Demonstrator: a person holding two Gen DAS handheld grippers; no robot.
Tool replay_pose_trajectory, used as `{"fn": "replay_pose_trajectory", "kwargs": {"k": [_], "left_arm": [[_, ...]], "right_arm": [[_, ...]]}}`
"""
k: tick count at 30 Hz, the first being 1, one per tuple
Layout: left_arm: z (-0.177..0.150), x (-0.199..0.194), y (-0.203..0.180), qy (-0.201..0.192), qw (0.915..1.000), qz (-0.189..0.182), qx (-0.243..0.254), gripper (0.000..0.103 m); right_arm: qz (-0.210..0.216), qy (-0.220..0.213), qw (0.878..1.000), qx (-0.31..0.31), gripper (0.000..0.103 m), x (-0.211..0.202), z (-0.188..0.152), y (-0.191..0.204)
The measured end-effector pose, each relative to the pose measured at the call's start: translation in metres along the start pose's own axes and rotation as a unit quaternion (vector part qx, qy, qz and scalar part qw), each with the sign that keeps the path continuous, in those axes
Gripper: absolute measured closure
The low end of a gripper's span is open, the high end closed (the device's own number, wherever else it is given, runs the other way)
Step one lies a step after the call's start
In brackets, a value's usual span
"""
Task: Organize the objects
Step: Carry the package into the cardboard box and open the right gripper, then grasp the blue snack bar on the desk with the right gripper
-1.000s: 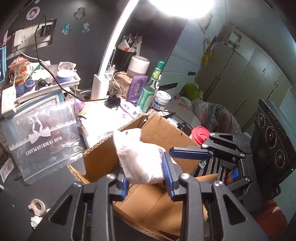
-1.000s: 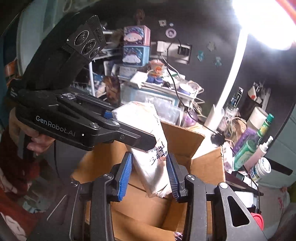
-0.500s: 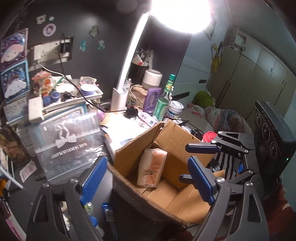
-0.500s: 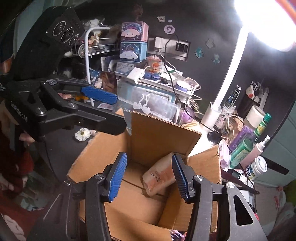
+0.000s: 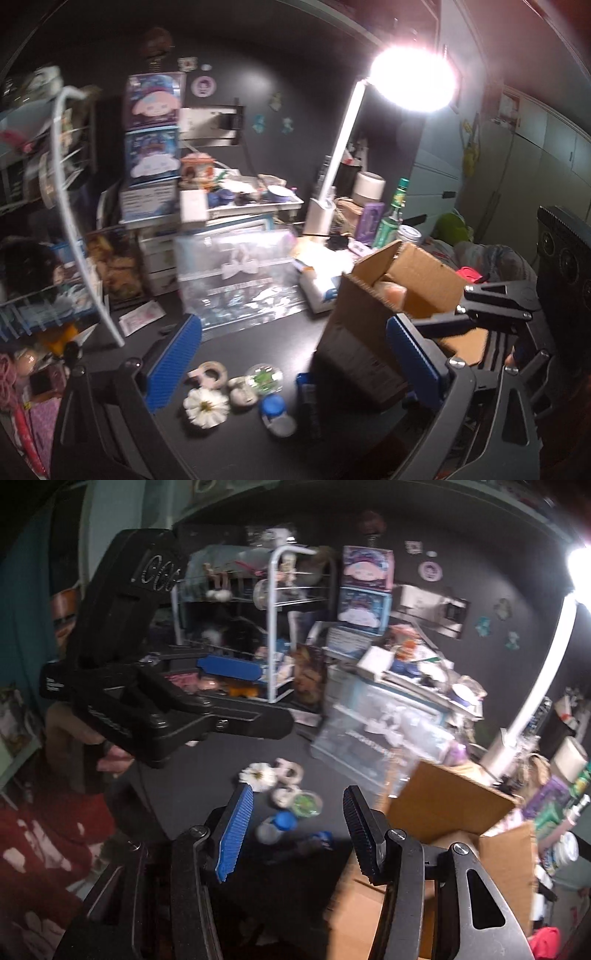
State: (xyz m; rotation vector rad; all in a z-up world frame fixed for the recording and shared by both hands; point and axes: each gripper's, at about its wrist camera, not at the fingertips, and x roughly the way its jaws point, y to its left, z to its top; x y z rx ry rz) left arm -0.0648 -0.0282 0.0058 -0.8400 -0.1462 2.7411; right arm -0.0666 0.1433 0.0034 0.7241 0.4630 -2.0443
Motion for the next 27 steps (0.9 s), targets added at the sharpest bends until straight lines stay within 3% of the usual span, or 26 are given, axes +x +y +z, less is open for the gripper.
{"fn": "replay_pose_trajectory", "kwargs": {"k": [5,9,16,20,27], "left_arm": [[-0.037,-0.009,0.033,-0.013,0.9989,0.041,-0.02,0.001],[-0.07,-0.004,0.052,-0.008,0.9975,0.061,-0.035,0.001],[-0.121,0.009,0.072,-0.002,0.9943,0.09,-0.057,0.001],[-0.14,0.02,0.073,0.0,0.991,0.117,-0.065,0.001],[-0.155,0.027,0.081,-0.005,0.9881,0.108,-0.11,0.001]], "right_arm": [[0.065,0.018,0.998,0.013,0.056,0.041,-0.005,0.035],[0.068,0.032,0.997,0.036,0.056,0.072,-0.025,0.051],[-0.004,0.016,0.993,0.114,0.056,0.108,-0.074,0.05],[-0.076,0.009,0.98,0.185,0.055,0.127,-0.1,0.032],[-0.15,-0.007,0.969,0.198,0.056,0.138,-0.11,0.031]]}}
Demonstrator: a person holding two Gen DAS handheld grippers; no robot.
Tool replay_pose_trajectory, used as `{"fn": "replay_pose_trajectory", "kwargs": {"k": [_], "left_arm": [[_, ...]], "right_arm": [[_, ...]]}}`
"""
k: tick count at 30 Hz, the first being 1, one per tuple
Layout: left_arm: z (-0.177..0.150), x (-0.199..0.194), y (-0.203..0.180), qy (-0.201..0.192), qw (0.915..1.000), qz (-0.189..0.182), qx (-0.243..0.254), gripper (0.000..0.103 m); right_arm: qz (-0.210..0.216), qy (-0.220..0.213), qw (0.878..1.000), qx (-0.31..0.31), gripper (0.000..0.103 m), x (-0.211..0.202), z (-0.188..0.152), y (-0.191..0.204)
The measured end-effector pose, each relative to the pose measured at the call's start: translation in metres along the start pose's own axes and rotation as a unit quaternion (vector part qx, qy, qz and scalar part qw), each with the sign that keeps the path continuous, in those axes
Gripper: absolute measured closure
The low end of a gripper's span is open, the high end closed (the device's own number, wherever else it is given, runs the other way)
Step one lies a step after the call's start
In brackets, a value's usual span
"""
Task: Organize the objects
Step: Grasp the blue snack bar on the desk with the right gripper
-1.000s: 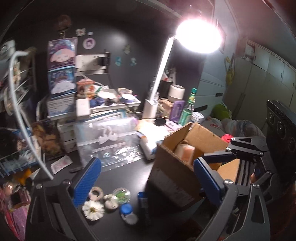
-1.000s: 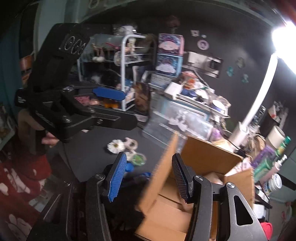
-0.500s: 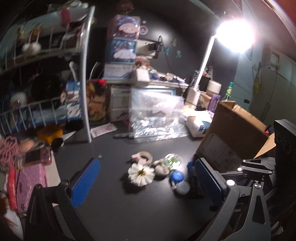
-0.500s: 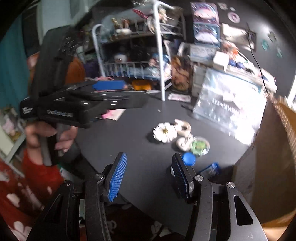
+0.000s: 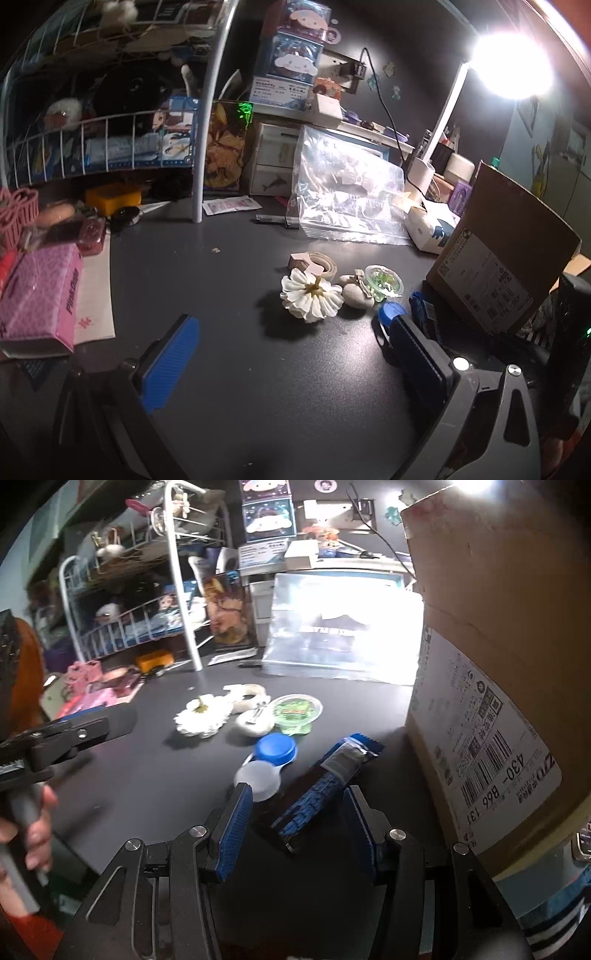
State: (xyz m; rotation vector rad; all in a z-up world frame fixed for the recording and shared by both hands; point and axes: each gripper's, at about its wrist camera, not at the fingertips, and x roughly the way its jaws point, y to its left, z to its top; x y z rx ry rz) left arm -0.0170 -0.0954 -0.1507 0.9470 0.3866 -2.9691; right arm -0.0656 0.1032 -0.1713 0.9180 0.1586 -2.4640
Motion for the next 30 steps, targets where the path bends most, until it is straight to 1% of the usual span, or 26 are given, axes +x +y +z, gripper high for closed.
{"fn": "replay_pose_trajectory", "kwargs": {"k": [3,6,7,8,10,12,14,16,17,18,19,20,22,23,24,25,28,30], "left_arm": [[0.0,0.0,0.003,-0.002,1.0,-0.001,-0.007,0.001],[0.002,-0.001,0.006,-0.004,1.0,0.007,-0.005,0.001],[0.002,-0.002,0.007,-0.005,0.9999,0.009,-0.005,0.001],[0.002,-0.003,0.008,-0.006,0.9999,0.009,-0.007,0.001],[0.003,-0.003,0.009,-0.007,0.9999,0.007,-0.01,0.001],[0.004,-0.003,0.008,-0.006,0.9999,0.007,-0.006,0.001],[0.005,-0.002,0.005,-0.004,1.0,0.009,0.0,0.001],[0.005,-0.002,0.002,-0.002,0.9999,0.009,0.007,0.001],[0.005,-0.002,0.001,-0.002,0.9999,0.008,0.007,0.001],[0.005,-0.003,0.0,-0.003,0.9999,0.007,0.008,0.001],[0.005,-0.004,-0.001,-0.003,1.0,0.006,0.007,0.001],[0.006,-0.004,-0.001,-0.002,1.0,0.007,0.006,0.001],[0.007,-0.003,-0.001,0.001,0.9999,0.009,0.005,0.001],[0.007,-0.003,-0.001,0.002,0.9999,0.01,0.005,0.001],[0.008,-0.003,-0.001,0.003,0.9999,0.01,0.006,0.001],[0.009,-0.003,-0.001,0.005,0.9999,0.008,0.007,0.001],[0.011,-0.002,-0.004,0.009,0.9999,-0.008,0.007,0.001],[0.014,-0.002,-0.007,0.012,0.9995,-0.028,0.009,0.001]], "right_arm": [[-0.022,0.006,1.0,-0.012,0.056,0.009,0.0,0.003],[-0.024,0.013,1.0,-0.01,0.057,0.015,-0.002,0.003],[-0.022,0.014,1.0,-0.011,0.063,0.015,-0.003,0.004],[-0.02,0.015,1.0,-0.016,0.067,0.013,-0.004,0.004],[-0.026,0.018,0.999,-0.033,0.077,0.008,-0.006,0.007],[-0.024,0.019,0.999,-0.04,0.082,0.004,-0.009,0.008],[-0.025,0.019,0.998,-0.046,0.082,0.001,-0.011,0.009],[-0.037,0.013,0.998,-0.052,0.082,0.001,-0.011,0.01],[-0.042,0.011,0.998,-0.051,0.08,0.002,-0.01,0.01],[-0.04,0.012,0.998,-0.047,0.075,0.005,-0.009,0.008],[-0.032,0.013,0.999,-0.04,0.073,0.007,-0.008,0.006],[-0.026,0.015,0.999,-0.03,0.073,0.011,-0.007,0.003],[-0.035,0.008,0.999,-0.03,0.073,0.014,-0.006,0.002],[-0.036,0.006,0.999,-0.032,0.074,0.015,-0.005,0.002],[-0.034,0.005,0.999,-0.031,0.085,0.014,-0.005,0.001],[-0.036,0.004,0.999,-0.032,0.089,0.014,-0.005,0.0],[-0.028,0.002,0.999,-0.032,0.089,0.01,-0.007,-0.002],[-0.019,-0.009,0.999,-0.032,0.089,0.002,-0.007,-0.002]]}}
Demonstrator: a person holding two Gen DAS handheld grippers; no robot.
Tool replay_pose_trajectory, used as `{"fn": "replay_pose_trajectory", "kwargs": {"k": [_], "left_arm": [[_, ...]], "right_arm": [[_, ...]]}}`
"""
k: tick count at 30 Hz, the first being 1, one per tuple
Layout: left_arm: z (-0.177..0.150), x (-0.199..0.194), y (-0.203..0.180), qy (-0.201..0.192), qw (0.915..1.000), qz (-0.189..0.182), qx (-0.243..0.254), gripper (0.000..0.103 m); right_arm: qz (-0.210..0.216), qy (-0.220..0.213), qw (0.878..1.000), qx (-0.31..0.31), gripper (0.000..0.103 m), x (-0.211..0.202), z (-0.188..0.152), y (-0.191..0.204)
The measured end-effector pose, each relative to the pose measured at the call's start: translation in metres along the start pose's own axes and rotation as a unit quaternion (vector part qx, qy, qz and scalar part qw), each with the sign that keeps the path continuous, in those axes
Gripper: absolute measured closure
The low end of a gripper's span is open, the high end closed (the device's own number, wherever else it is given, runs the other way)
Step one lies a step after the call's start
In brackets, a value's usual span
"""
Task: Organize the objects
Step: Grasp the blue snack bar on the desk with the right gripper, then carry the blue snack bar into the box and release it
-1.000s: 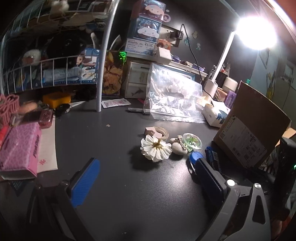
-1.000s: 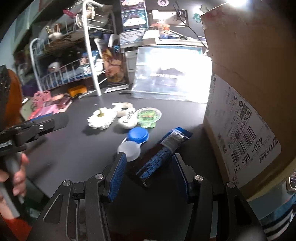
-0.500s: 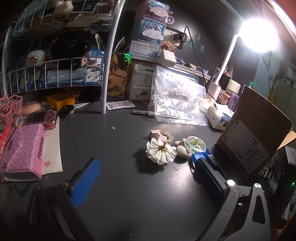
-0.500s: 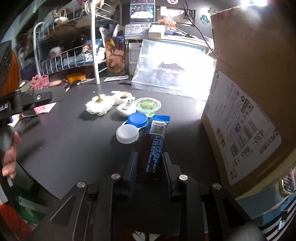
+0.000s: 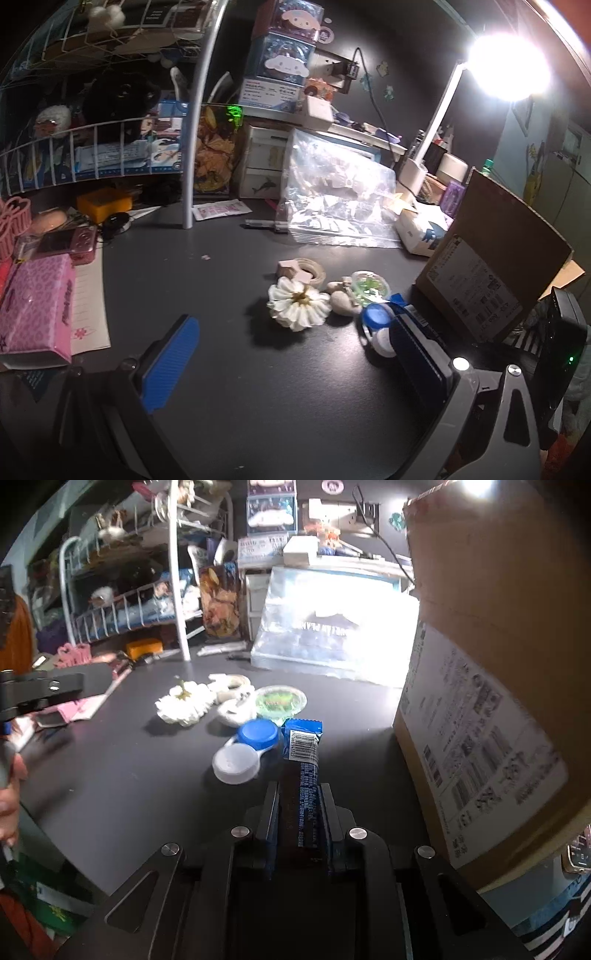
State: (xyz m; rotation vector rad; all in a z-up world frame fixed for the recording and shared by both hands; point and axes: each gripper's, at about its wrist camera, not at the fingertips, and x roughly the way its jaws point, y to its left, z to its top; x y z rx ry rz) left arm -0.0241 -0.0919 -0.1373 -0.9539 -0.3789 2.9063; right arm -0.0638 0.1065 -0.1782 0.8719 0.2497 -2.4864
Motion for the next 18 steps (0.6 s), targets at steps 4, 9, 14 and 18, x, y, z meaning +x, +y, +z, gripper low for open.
{"fn": "replay_pose_trajectory", "kwargs": {"k": [4,9,14,18], "left_arm": [[0.007,-0.002,-0.01,0.002,0.9989,-0.046,0.008,0.001],[0.027,-0.012,-0.021,-0.001,0.9938,-0.111,0.008,0.018],[0.052,-0.029,-0.034,-0.013,0.9854,-0.169,0.008,0.035],[0.074,-0.036,-0.055,-0.017,0.9794,-0.2,0.021,0.053]], "right_arm": [[0.046,-0.025,0.999,-0.009,0.089,-0.021,0.008,0.006],[0.132,-0.068,0.987,-0.056,0.089,-0.058,0.033,0.025],[0.172,-0.096,0.974,-0.108,0.089,-0.085,0.062,0.031],[0.186,-0.104,0.968,-0.135,0.089,-0.105,0.081,0.023]]}}
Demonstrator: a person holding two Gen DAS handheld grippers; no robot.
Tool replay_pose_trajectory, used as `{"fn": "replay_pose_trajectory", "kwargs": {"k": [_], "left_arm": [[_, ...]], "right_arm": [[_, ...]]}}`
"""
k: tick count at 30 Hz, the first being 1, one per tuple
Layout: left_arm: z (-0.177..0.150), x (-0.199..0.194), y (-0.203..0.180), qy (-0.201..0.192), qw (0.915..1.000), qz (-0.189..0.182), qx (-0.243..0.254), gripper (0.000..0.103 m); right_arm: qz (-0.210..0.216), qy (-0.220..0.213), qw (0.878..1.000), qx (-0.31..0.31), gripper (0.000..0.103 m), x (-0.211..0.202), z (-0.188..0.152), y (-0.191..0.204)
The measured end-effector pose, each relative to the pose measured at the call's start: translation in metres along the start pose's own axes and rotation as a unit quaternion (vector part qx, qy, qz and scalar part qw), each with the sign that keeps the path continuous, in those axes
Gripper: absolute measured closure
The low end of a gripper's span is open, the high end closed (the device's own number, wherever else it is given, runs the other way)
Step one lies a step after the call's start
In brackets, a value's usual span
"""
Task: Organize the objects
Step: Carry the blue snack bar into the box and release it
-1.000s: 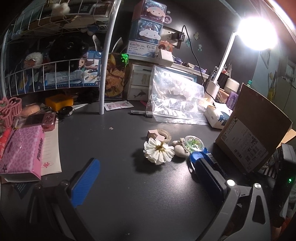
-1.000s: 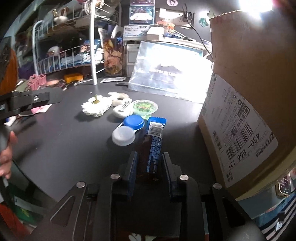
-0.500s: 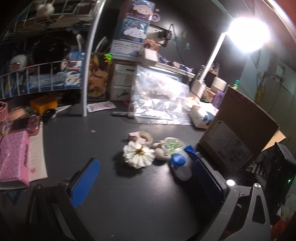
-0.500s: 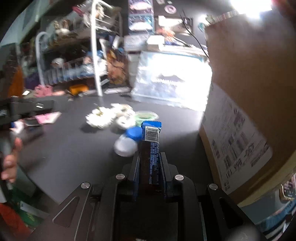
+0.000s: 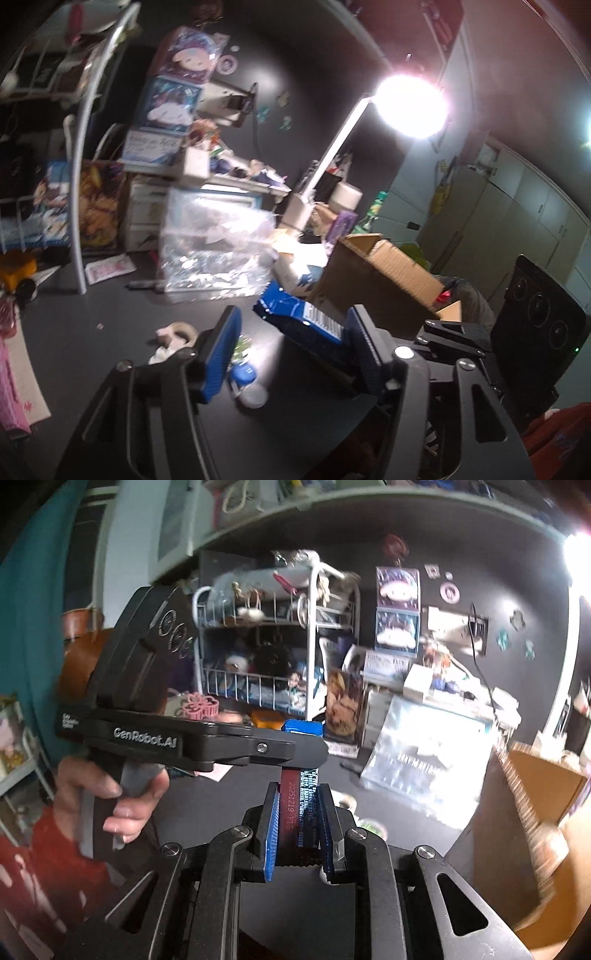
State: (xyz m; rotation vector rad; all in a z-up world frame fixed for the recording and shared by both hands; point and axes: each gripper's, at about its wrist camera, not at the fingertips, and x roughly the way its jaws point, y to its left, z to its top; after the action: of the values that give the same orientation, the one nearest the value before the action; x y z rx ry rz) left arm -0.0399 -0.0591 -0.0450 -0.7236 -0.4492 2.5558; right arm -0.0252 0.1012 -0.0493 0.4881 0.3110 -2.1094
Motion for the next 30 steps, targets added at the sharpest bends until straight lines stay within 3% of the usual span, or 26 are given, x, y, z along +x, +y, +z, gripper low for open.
{"fn": "replay_pose_trajectory", "kwargs": {"k": [4,15,22,29,30], "left_arm": [[0.022,0.016,-0.023,0.012,0.9994,-0.033,0.008,0.069],[0.078,0.099,-0.099,0.062,0.9943,-0.057,0.066,0.071],[0.1,0.162,-0.121,0.138,0.9864,-0.045,0.078,0.071],[0.097,0.185,-0.123,0.171,0.982,-0.03,0.074,0.071],[0.096,0.186,-0.124,0.177,0.9807,-0.023,0.08,0.066]], "right_arm": [[-0.001,0.0,1.0,-0.005,0.089,-0.019,0.012,-0.019],[-0.046,0.006,0.999,0.027,0.089,-0.075,0.023,-0.106],[-0.042,0.079,0.994,0.06,0.089,-0.08,0.024,-0.171],[-0.019,0.128,0.988,0.082,0.089,-0.07,0.019,-0.198],[-0.016,0.135,0.987,0.082,0.088,-0.068,0.019,-0.2]]}}
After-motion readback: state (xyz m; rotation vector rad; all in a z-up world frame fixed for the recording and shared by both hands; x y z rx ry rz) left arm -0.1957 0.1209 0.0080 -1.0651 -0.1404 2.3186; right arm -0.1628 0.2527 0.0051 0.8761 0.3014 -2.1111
